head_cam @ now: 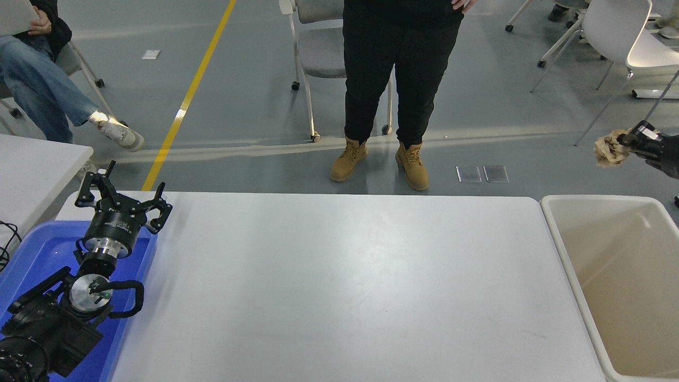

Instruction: Clean the table surface

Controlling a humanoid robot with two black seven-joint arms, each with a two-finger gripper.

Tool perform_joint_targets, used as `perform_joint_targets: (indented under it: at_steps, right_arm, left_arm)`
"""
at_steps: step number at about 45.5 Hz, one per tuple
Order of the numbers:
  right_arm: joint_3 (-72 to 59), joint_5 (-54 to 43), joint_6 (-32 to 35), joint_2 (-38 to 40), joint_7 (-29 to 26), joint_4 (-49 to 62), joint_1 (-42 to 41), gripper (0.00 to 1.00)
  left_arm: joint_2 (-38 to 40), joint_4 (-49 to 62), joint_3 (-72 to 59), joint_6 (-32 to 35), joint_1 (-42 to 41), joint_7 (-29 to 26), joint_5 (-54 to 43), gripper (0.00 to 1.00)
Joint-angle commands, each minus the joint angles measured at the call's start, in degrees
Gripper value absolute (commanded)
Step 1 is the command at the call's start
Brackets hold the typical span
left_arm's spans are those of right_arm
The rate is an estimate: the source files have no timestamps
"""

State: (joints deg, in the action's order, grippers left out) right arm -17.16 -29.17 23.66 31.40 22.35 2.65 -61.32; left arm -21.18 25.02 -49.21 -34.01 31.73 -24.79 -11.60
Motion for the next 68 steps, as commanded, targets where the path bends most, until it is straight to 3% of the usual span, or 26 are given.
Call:
perform_joint_targets:
  at_steps: [1, 10, 20, 41, 68]
  right_arm:
    - [0.0, 3.0, -4.0, 1.3, -9.8, 2.5, 4.8, 0.0]
    - [0.1, 3.7, -6.7, 1.3, -17.4, 2.6, 6.8, 0.0]
    - [1.8, 4.8, -9.3, 1.2, -20.7, 2.6, 8.8, 0.0]
    - [3.6, 9.3, -16.5, -4.0, -21.1, 2.5, 18.2, 0.0]
    - [4.9, 10.1, -21.8, -10.4, -20.9, 2.2, 22.9, 0.0]
  left_arm:
    - [0.0, 0.0, 0.0, 0.0, 0.0, 0.0, 0.0, 1.0]
    - [0.0, -0.1, 0.0, 0.0, 0.0, 0.0, 0.0, 1.0]
    - [0.0, 0.0, 0.0, 0.0, 0.0, 0.0, 0.0, 1.0]
    - [0.0, 0.0, 0.0, 0.0, 0.0, 0.0, 0.0, 1.0]
    - [0.0, 0.0, 0.0, 0.0, 0.0, 0.0, 0.0, 1.0]
